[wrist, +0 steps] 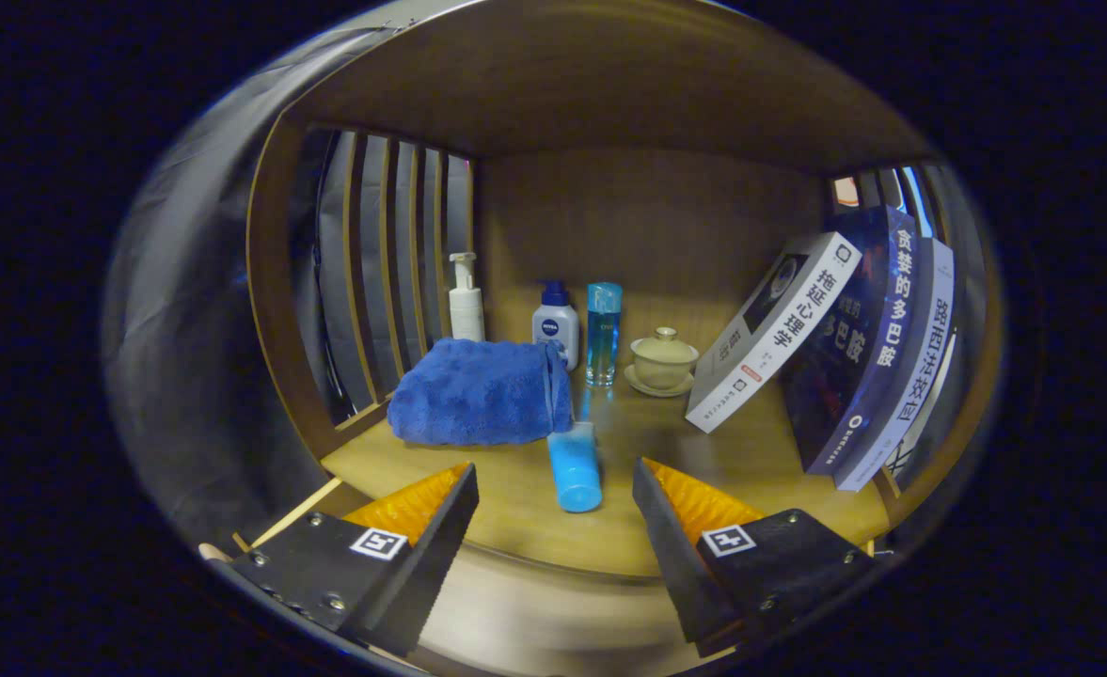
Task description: Pull open the drawer, take out the items inside it, and place them on the countertop above the cabinet.
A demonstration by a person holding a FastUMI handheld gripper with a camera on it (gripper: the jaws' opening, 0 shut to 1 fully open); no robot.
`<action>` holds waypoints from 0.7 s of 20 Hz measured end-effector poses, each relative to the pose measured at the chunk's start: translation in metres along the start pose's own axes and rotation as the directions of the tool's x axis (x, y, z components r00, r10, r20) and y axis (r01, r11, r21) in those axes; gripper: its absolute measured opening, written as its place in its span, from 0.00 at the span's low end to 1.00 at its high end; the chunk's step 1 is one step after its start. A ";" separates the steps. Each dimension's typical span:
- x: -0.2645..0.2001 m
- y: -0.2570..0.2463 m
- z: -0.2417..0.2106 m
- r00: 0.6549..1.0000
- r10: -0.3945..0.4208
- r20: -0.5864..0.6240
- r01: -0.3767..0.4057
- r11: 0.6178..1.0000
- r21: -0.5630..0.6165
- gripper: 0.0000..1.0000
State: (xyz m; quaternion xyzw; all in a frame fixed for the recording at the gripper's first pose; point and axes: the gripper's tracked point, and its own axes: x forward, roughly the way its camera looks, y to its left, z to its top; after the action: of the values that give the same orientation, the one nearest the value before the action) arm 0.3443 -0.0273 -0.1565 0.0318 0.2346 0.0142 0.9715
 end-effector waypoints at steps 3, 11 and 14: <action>-0.015 0.003 -0.005 1.000 0.019 0.009 -0.019 1.000 0.021 0.98; -0.110 0.047 -0.013 0.981 0.130 0.145 -0.131 0.991 -0.008 0.98; -0.141 0.071 -0.042 0.973 0.160 0.169 -0.153 0.987 -0.050 0.99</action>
State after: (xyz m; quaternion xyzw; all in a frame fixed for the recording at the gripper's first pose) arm 0.1984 0.0397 -0.1250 0.0336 0.1461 0.0922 0.9844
